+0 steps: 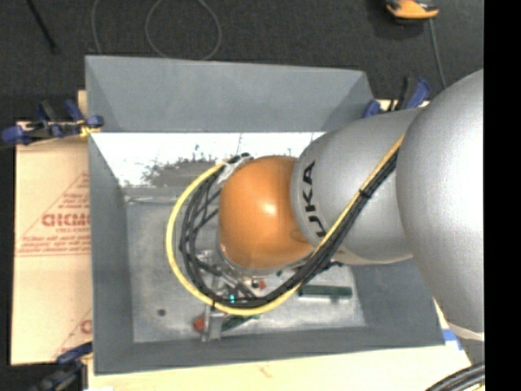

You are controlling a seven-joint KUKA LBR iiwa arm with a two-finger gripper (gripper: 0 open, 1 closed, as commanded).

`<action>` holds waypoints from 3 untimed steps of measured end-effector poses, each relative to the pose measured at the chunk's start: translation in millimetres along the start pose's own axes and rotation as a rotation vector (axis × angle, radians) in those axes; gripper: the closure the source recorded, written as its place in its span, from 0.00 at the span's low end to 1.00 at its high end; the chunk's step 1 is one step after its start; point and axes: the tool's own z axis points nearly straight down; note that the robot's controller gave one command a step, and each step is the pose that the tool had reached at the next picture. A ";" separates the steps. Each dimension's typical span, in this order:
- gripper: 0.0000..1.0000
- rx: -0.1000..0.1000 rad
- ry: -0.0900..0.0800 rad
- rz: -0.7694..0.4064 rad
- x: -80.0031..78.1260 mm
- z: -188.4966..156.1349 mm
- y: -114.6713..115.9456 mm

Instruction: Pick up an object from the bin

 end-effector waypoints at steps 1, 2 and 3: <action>0.00 0.002 -0.015 -0.458 -18.7 73.7 -87.9; 1.00 0.000 -0.012 -0.456 -17.7 73.8 -86.9; 1.00 0.003 -0.018 -0.402 -30.0 -115.7 -105.3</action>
Offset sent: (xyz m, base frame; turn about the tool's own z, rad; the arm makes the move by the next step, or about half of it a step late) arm 0.0157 -0.0868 -0.0750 -0.4625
